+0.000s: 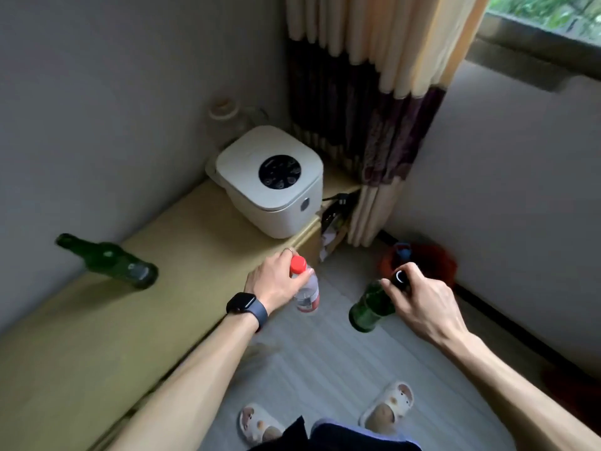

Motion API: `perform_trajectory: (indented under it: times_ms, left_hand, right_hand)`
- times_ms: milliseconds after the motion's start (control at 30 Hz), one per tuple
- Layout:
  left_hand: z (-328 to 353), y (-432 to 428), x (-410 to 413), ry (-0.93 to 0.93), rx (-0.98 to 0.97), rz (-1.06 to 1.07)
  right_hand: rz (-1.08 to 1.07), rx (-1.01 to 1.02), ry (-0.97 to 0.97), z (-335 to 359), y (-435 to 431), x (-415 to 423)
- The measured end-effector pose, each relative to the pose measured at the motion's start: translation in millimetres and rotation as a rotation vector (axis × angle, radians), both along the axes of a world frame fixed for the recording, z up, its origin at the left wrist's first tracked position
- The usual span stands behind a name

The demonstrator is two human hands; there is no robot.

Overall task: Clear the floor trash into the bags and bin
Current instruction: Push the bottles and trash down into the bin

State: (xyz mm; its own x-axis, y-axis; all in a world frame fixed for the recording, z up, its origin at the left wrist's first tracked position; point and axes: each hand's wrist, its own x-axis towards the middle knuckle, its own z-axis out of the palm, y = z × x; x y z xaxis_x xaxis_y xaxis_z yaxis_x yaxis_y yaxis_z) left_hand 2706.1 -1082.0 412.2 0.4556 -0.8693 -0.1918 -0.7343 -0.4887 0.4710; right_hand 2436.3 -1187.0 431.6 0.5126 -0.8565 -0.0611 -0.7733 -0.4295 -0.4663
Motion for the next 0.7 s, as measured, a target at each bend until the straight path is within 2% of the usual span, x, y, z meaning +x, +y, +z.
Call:
perform_trajectory:
  times_ms: [133, 267, 500, 700]
  left_hand:
    - [-30.9, -100.3, -117.5, 0.046, 0.083, -0.089]
    - [-57.1, -164.1, -194.6, 0.037, 0.165, -0.140]
    - [-135.7, -240.1, -245.2, 0.022, 0.324, -0.184]
    - [-225.8, -299.4, -254.8, -0.041, 0.342, -0.194]
  right_hand:
    - [-0.122, 0.031, 0.070, -19.5, -70.6, -121.9]
    - [-0.230, 0.028, 0.126, -38.6, -128.7, -194.8]
    - [-0.296, 0.103, 0.198, -105.5, -209.7, -238.8]
    - [-0.306, 0.151, 0.204, -191.1, -273.7, -239.5]
